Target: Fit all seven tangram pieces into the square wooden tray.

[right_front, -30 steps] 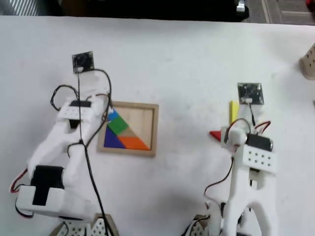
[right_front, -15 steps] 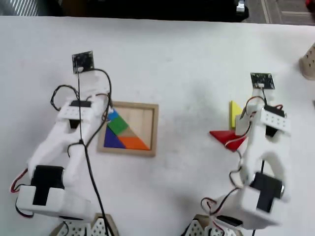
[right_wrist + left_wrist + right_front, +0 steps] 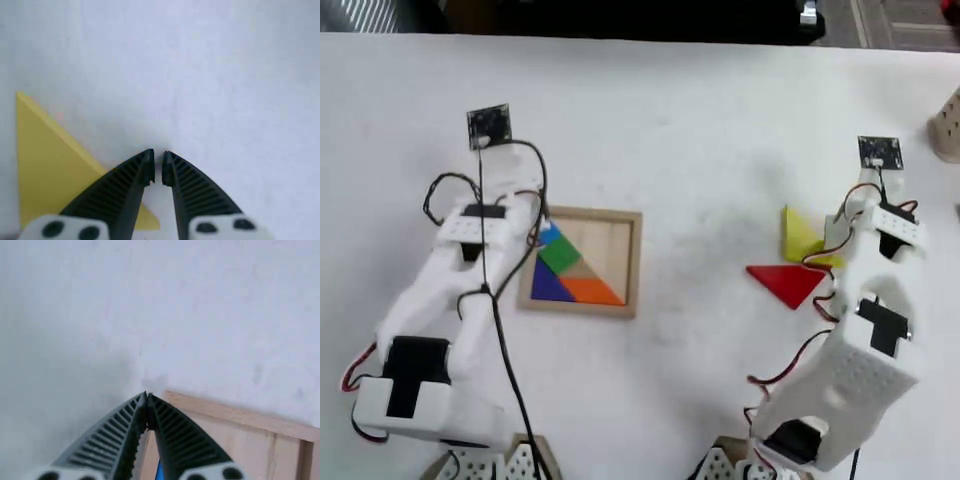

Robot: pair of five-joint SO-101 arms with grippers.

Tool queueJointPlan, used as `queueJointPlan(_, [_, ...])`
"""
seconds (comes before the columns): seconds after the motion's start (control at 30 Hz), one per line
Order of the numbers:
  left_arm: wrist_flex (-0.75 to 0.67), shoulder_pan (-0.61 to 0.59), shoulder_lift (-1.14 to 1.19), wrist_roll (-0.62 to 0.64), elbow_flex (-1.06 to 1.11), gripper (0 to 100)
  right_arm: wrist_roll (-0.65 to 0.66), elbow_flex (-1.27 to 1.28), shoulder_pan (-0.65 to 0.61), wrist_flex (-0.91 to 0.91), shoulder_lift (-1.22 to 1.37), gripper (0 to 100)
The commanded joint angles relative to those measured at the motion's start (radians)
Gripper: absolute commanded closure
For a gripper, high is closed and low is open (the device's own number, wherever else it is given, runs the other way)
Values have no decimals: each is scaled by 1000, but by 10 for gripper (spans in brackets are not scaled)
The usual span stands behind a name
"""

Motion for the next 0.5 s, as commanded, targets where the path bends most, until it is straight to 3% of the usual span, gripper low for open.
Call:
queueJointPlan(0.0, [-20,-8,-8,-9,-58,978,12,-11,2,65,25,954])
queueJointPlan(0.27, [-49,-7,-5,-9,-58,978,32,-5,-44,325,-62,981])
queueJointPlan(0.47, [-48,-8,-5,-9,-58,978,54,184,-82,329,-226,981])
